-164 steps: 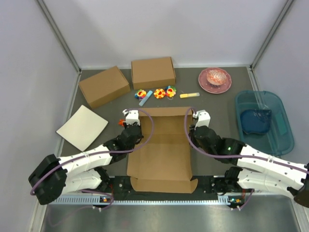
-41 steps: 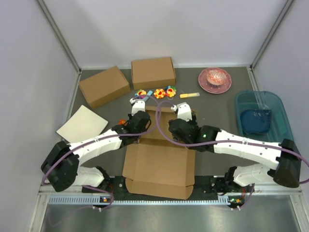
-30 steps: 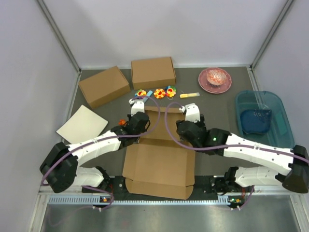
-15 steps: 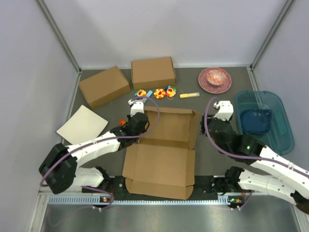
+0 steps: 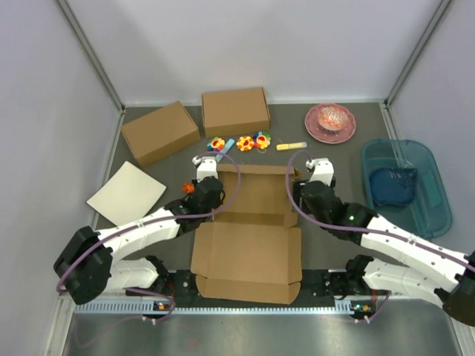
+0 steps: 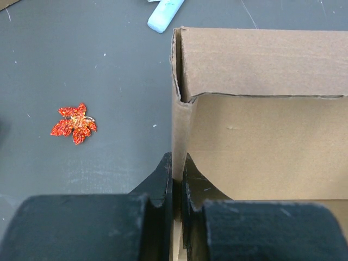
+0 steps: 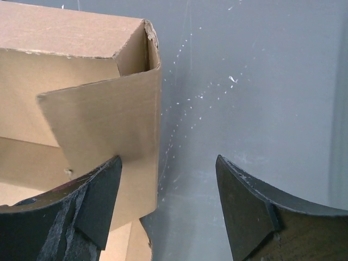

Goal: Fold the paper box

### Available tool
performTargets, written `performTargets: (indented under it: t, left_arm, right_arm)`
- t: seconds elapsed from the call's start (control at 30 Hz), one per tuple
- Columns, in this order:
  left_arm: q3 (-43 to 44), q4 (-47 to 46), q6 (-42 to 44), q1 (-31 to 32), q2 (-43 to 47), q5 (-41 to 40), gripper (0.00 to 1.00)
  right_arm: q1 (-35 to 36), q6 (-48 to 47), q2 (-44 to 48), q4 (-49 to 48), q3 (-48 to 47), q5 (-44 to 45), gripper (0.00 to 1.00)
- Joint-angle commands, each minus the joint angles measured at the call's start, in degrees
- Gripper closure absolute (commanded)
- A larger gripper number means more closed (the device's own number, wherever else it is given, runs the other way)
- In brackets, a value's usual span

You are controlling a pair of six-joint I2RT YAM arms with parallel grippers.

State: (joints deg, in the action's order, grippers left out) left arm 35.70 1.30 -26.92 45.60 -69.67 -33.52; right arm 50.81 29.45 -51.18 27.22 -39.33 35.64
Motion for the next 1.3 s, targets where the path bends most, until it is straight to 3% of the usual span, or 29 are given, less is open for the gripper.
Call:
performTargets:
  t: [0.0,0.43,0.6,0.7,0.83,1.0,1.13,1.2,1.27]
  left_arm:
    - [-2.6,-2.4,-0.6,0.5,2.0,1.2,1.0]
    - [-4.9,-9.3,2.2,0.5,5.2,0.7,1.0]
    - [-4.6,-10.2,2.1,0.5,5.2,0.8,1.0]
    - [-4.5,-10.5,2.5,0.5,5.6,0.8,1.0]
    - [-5.0,-11.6,2.8,0.5,5.9,0.6,1.0]
    - [-6.0,-13.3,2.4,0.5,6.1,0.6,1.0]
    - [-7.0,-15.7,2.2,0.4,6.8,0.9,1.0]
    - [-8.0,-17.5,2.4,0.5,7.5,1.3,1.0]
    - [-9.4,-21.4,3.4,0.7,8.1,2.0,1.0]
  right_arm:
    - [-1.8,-3.1,-3.3,-8.8,-1.4,-2.4,0.29]
    - [-4.7,-9.0,-7.9,-21.6,-0.3,-10.1,0.25]
    - [-5.5,-9.5,-12.9,-23.4,-1.4,-10.3,0.28]
    - [-5.8,-9.9,-13.9,-24.2,-1.2,-10.3,0.35]
    - [-5.8,-10.6,-14.4,-25.2,0.0,-9.1,0.56]
    - [-5.8,-12.3,-15.3,-24.3,-0.2,-6.8,0.75]
    - [-5.5,-12.8,-16.6,-22.0,-1.6,-2.5,1.0]
    - [-5.0,-13.8,-18.1,-21.6,-2.1,-0.4,1.0]
    - [-2.7,-14.7,-20.3,-20.3,-3.3,9.1,1.0]
